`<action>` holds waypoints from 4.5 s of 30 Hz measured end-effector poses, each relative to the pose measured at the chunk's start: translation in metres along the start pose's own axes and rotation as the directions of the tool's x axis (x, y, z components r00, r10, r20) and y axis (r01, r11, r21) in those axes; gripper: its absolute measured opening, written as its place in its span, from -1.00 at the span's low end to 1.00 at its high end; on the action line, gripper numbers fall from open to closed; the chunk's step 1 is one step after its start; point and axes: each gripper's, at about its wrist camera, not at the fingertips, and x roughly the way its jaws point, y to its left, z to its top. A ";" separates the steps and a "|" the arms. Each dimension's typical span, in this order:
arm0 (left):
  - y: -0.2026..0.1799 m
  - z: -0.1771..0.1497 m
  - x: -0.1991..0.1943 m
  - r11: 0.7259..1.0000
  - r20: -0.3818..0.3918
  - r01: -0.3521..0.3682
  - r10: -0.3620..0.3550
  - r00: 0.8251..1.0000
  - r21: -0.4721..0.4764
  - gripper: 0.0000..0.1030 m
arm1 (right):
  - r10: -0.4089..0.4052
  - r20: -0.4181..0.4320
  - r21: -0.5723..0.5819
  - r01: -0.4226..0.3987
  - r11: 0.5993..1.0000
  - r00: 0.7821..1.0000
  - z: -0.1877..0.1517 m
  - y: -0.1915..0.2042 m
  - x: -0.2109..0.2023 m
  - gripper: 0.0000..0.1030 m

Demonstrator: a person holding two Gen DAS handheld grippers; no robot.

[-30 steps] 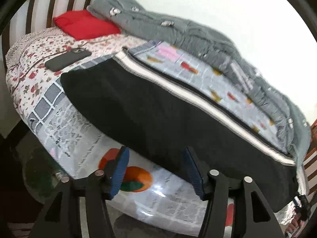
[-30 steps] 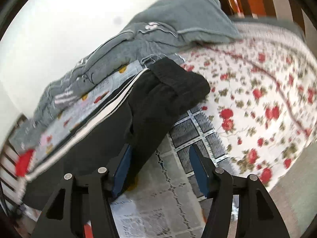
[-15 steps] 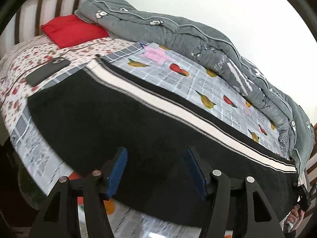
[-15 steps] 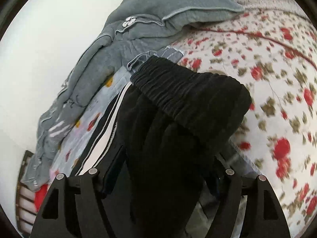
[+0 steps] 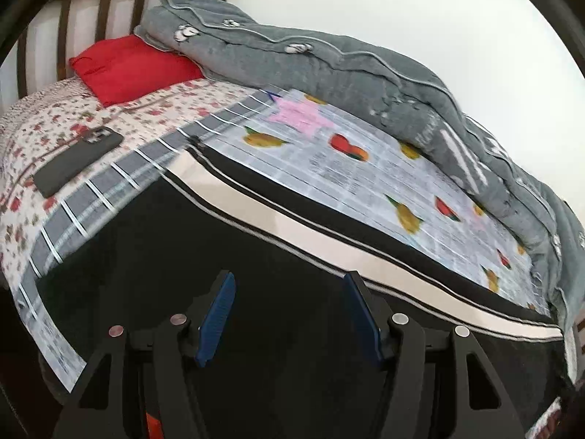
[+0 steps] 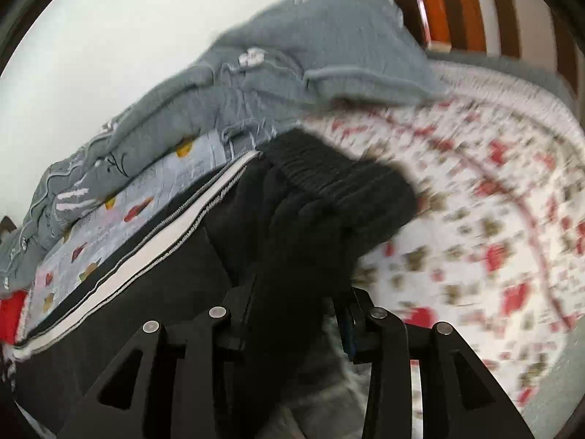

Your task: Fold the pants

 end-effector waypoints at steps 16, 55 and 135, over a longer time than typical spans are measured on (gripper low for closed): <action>0.068 0.072 0.059 0.999 -0.012 0.002 -0.003 1.000 -0.046 0.11 | 0.007 0.079 -0.208 0.010 0.978 0.997 0.018 0.133 -0.059 0.03; 0.068 0.093 0.102 0.989 0.088 -0.148 0.150 0.985 -0.026 -0.42 | 0.140 -0.345 -0.704 -0.355 0.616 0.928 0.003 0.275 0.124 0.28; 0.139 -0.057 -0.003 0.953 -0.003 0.178 -0.184 0.983 -0.246 0.12 | 0.094 -0.143 -0.360 -0.140 0.922 0.985 -0.106 0.177 -0.054 0.08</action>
